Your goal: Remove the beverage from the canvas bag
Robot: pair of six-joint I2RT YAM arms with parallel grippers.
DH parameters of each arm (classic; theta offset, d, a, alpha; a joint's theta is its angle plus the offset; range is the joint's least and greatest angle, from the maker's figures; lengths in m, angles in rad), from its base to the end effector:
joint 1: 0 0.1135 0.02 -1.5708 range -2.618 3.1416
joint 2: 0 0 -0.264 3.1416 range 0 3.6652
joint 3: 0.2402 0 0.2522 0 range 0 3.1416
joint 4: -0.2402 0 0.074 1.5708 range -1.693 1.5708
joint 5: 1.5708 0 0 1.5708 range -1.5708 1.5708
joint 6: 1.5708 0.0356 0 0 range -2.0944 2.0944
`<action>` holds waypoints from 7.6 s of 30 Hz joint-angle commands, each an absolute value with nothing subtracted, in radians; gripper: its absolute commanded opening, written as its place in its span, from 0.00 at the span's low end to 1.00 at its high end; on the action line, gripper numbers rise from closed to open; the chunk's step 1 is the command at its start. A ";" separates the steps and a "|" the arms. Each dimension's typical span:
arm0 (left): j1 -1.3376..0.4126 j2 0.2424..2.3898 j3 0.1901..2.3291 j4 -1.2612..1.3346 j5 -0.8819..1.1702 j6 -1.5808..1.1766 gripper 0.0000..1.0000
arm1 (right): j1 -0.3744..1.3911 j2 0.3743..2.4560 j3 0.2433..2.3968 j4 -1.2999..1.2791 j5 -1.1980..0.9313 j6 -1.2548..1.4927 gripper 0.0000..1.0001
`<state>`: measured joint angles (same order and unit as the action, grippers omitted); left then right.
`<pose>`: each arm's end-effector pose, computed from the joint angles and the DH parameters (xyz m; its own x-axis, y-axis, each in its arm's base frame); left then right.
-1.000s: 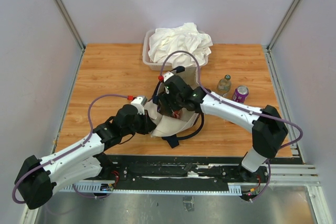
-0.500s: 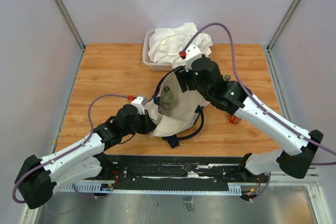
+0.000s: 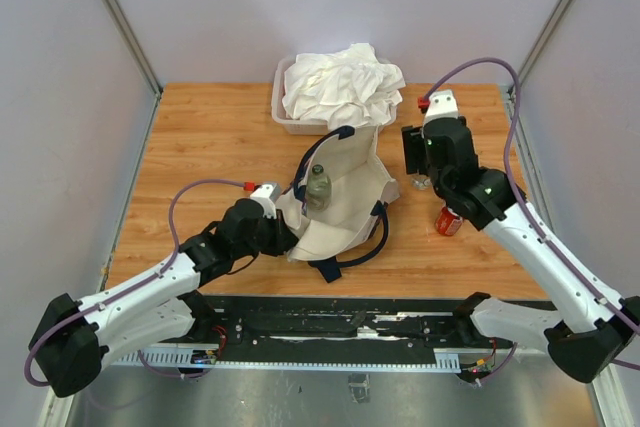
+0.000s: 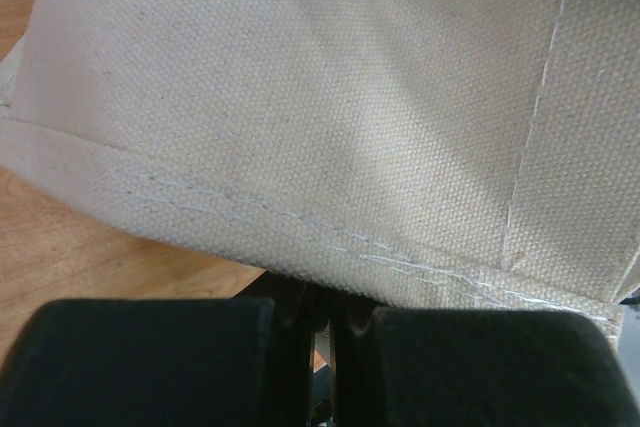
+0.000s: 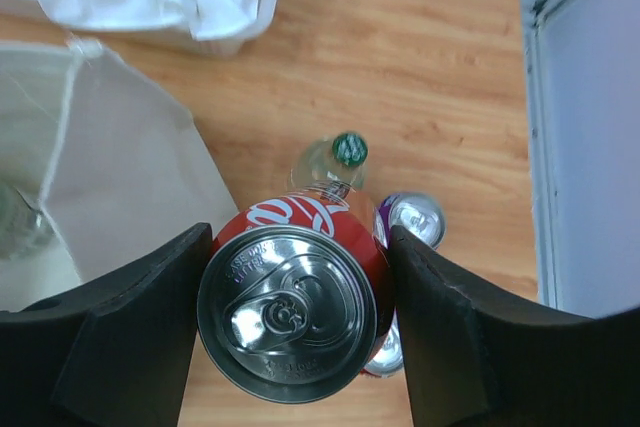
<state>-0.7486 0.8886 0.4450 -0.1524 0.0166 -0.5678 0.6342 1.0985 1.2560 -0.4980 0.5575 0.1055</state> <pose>0.1397 -0.1306 0.2059 -0.7181 -0.0668 -0.6927 0.3611 0.8152 -0.4529 0.1970 0.1215 0.4115 -0.2782 -0.0937 -0.9560 -0.0722 0.9945 -0.0764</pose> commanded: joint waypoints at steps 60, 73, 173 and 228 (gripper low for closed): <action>-0.747 0.932 0.458 -0.214 -0.002 -0.509 0.06 | 0.389 1.066 0.919 -0.349 0.194 0.273 0.91; -0.747 0.845 0.480 -0.281 -0.035 -0.534 0.05 | 0.677 1.088 1.159 -0.349 0.157 0.094 0.34; -0.747 0.770 0.420 -0.236 -0.125 -0.611 0.02 | 0.782 1.659 1.164 0.128 -0.018 0.017 0.18; -0.747 0.792 0.420 -0.216 -0.117 -0.614 0.02 | 0.794 1.316 1.231 0.100 0.056 0.008 0.01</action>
<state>-0.7486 0.7822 0.4309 -0.1925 -0.0917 -0.6178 0.7723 1.4158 1.1362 0.0406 0.0044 -0.0006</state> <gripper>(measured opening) 0.073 0.331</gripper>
